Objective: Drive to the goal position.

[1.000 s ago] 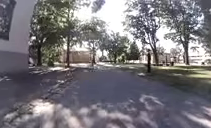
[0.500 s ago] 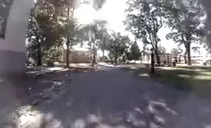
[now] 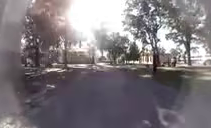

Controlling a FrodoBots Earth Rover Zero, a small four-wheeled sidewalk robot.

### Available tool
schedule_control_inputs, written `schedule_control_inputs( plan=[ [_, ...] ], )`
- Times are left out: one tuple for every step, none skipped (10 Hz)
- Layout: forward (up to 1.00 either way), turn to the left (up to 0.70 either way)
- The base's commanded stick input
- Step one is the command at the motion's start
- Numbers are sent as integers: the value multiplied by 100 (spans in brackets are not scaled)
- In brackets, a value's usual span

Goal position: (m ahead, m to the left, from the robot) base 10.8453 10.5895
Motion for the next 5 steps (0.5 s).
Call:
schedule_control_inputs(
  plan=[
    [70,0],
    [70,0],
    [70,0],
    [70,0],
    [70,0]
  ],
)
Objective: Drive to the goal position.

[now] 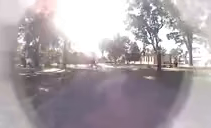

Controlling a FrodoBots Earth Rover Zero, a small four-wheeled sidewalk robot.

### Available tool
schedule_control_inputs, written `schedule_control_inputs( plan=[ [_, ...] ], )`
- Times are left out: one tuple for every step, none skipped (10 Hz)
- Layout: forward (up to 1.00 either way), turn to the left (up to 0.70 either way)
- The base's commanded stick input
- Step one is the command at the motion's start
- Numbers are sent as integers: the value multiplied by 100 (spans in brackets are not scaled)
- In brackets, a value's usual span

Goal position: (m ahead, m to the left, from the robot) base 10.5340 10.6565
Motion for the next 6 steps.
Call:
schedule_control_inputs(
  plan=[
    [70,0],
    [70,0],
    [70,0],
    [70,0],
    [70,0],
    [70,0]
  ],
)
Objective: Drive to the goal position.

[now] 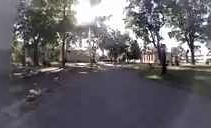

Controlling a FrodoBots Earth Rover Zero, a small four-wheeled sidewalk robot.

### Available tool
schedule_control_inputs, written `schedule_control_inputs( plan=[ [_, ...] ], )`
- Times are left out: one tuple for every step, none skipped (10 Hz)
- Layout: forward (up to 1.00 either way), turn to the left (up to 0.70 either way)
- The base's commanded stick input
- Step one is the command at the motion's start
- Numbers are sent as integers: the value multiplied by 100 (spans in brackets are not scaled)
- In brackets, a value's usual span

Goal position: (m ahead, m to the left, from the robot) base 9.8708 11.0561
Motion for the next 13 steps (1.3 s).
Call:
schedule_control_inputs(
  plan=[
    [70,0],
    [70,0],
    [70,-5],
    [70,-10],
    [70,-14],
    [70,-7],
    [70,0],
    [70,0],
    [70,0],
    [70,0],
    [70,0],
    [70,0],
    [70,0]
  ],
)
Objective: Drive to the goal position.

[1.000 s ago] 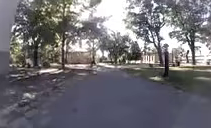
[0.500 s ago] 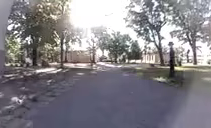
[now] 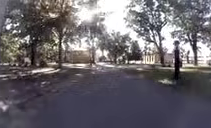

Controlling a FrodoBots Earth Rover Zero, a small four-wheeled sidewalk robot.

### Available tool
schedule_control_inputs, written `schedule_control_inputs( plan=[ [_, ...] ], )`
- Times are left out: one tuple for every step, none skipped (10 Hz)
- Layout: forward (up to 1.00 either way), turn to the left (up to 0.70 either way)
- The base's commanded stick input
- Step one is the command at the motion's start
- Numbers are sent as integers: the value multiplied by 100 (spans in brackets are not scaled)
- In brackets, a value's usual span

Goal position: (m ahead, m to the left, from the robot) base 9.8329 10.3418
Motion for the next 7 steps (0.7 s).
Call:
schedule_control_inputs(
  plan=[
    [70,0],
    [70,0],
    [70,0],
    [70,0],
    [70,0],
    [70,0],
    [70,0]
  ],
)
